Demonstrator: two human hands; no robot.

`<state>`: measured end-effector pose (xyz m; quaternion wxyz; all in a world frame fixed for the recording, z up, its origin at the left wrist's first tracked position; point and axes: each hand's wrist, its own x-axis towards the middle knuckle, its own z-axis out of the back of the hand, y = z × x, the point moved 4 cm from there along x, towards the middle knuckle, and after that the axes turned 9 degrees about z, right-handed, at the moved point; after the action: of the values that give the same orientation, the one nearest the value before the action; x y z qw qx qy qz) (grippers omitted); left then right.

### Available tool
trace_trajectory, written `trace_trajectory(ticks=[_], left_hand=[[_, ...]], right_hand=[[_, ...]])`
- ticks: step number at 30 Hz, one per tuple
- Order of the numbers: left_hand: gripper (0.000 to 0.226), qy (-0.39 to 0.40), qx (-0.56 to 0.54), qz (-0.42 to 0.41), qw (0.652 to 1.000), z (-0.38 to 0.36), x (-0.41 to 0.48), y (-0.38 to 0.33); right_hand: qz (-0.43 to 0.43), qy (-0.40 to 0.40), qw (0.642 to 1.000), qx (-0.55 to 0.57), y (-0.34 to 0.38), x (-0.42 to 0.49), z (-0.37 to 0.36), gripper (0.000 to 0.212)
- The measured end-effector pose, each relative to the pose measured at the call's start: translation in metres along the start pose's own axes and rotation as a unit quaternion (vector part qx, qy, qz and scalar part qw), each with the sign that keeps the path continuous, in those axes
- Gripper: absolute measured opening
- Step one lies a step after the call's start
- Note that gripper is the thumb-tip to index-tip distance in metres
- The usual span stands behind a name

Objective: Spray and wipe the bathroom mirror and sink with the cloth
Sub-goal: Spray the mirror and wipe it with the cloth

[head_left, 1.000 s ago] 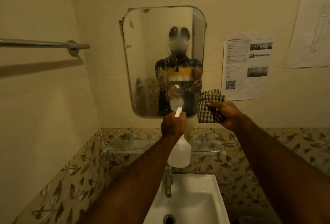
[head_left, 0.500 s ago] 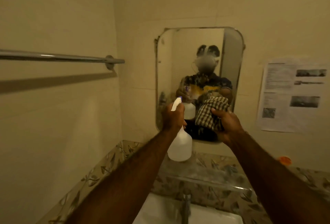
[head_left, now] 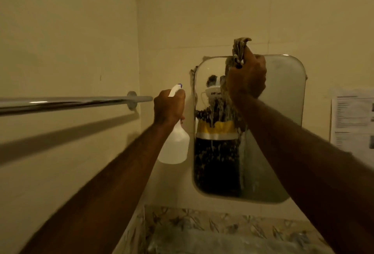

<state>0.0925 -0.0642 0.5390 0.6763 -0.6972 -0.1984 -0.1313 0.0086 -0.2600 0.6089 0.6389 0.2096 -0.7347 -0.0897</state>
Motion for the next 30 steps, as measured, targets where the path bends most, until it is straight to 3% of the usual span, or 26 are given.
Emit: trace_trajectory(ticks=[7, 11, 14, 17, 21, 24, 26, 30], left_hand=[[0.021, -0.009, 0.000, -0.013, 1.000, 0.006, 0.026, 0.002], [0.024, -0.013, -0.003, -0.014, 1.000, -0.001, 0.033, 0.002], [0.026, -0.020, -0.008, -0.019, 1.000, -0.010, 0.035, -0.001], [0.025, -0.043, -0.008, -0.029, 0.999, -0.020, 0.036, -0.006], [0.025, -0.037, 0.019, -0.060, 0.997, -0.042, 0.029, -0.014], [0.020, -0.008, 0.022, -0.058, 0.998, -0.064, 0.022, -0.019], [0.016, 0.010, 0.007, -0.052, 0.999, -0.078, 0.016, -0.021], [0.012, 0.027, -0.020, -0.043, 0.998, -0.098, 0.006, -0.023]], right_hand=[[-0.032, 0.039, 0.996, -0.071, -0.001, 0.002, -0.052, 0.042], [0.034, 0.069, 0.994, -0.082, 0.010, -0.012, -0.078, 0.048], [0.131, 0.119, 0.982, -0.071, 0.016, -0.027, -0.092, 0.042], [0.249, 0.160, 0.952, -0.081, 0.012, -0.033, -0.093, 0.034], [0.417, 0.230, 0.870, -0.124, -0.004, -0.015, -0.080, 0.038], [0.465, 0.245, 0.838, -0.150, -0.016, 0.008, -0.060, 0.039], [0.449, 0.239, 0.846, -0.162, -0.030, 0.023, -0.043, 0.038], [0.343, 0.171, 0.904, -0.188, -0.072, 0.039, -0.007, 0.038]])
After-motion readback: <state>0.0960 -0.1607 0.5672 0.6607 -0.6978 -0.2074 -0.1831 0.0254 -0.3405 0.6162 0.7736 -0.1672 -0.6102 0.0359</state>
